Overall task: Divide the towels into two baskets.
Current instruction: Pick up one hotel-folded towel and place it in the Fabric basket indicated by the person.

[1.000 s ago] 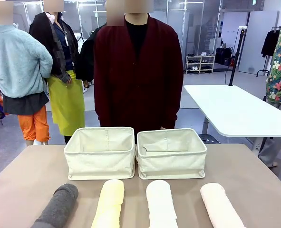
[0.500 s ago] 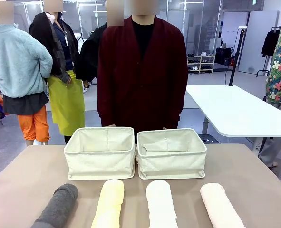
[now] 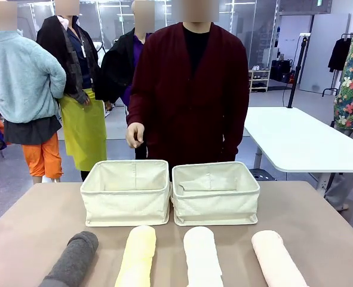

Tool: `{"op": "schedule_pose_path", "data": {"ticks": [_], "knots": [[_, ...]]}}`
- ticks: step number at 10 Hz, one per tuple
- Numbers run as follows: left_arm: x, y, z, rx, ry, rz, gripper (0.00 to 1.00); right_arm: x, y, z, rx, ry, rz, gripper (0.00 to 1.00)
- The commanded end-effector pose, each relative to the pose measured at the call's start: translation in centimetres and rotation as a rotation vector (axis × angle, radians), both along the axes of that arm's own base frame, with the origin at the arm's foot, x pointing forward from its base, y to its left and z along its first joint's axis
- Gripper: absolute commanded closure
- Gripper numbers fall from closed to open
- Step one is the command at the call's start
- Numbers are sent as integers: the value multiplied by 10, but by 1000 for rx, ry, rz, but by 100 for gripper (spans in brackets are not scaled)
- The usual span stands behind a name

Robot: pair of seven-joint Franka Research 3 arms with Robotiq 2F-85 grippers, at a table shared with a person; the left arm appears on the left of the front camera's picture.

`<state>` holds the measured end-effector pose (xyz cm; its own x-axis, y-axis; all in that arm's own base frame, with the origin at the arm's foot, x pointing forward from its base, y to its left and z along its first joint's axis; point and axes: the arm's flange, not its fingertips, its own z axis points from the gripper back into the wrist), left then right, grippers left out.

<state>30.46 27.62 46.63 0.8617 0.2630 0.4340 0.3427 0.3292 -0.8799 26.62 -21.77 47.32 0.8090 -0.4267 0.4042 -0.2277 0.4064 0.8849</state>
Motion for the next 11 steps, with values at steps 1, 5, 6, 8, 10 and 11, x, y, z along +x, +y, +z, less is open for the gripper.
{"op": "schedule_pose_path", "data": {"ticks": [1,5,6,8,10,11], "knots": [[-4,2,1,-4,-3,-11,0,-3,-2,3,7,-15,1,0],[-4,2,1,-4,-3,-11,0,-3,-2,3,7,-15,1,0],[-4,2,1,-4,-3,-11,0,-3,-2,3,7,-15,1,0],[-4,2,1,-4,-3,-11,0,-3,-2,3,7,-15,1,0],[-4,2,1,-4,-3,-11,0,-3,-2,3,7,-15,1,0],[0,0,0,0,0,0,0,-3,-2,3,7,-15,1,0]]}}
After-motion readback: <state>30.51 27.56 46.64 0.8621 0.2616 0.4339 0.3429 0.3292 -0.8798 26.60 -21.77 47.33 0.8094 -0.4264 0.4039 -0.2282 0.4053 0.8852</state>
